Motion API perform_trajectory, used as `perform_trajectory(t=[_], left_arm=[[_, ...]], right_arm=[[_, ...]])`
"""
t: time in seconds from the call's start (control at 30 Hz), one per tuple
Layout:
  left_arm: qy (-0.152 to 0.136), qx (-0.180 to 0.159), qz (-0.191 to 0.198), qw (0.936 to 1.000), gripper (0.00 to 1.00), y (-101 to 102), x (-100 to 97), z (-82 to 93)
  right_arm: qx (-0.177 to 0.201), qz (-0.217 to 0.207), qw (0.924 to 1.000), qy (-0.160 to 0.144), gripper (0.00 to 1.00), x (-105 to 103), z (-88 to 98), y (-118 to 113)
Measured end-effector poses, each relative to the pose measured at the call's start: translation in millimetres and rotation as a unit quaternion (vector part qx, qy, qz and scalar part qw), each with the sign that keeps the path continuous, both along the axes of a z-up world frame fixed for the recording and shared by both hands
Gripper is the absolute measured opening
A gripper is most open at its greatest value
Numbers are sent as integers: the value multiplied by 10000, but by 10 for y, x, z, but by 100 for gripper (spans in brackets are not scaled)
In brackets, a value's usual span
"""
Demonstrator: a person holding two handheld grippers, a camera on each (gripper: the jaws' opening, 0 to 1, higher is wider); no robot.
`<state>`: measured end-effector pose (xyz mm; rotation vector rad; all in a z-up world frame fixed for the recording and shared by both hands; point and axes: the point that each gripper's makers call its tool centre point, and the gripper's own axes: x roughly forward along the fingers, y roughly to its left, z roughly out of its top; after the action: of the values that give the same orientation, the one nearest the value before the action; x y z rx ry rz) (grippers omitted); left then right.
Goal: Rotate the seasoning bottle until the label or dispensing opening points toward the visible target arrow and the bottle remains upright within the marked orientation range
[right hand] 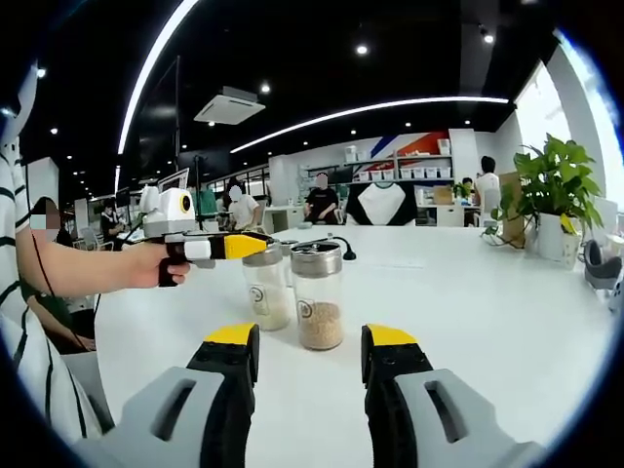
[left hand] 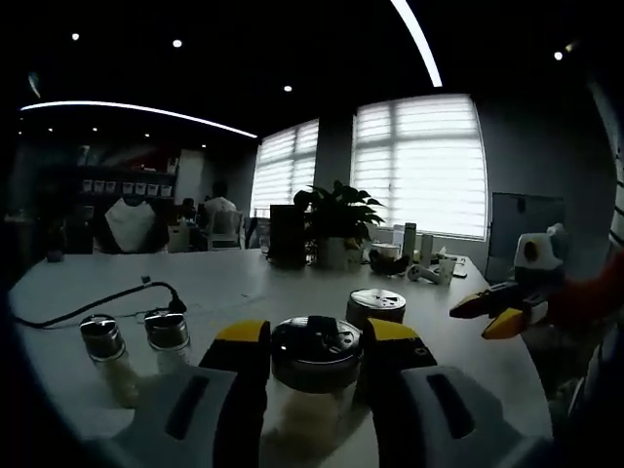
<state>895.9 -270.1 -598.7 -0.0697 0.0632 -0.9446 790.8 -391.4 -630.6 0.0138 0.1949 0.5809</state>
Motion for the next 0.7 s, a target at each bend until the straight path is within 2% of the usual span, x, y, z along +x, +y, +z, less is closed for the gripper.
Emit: perform_trajectory(t=[0.5, 0.7], left_arm=[[-45, -61, -527, 9986, 40, -18, -23, 5], [-17, -127, -622, 9980, 40, -25, -32, 4]], right_arm=[[-6, 56, 10000, 45, 41, -10, -45, 1], [-29, 76, 10000, 38, 41, -8, -46, 7]])
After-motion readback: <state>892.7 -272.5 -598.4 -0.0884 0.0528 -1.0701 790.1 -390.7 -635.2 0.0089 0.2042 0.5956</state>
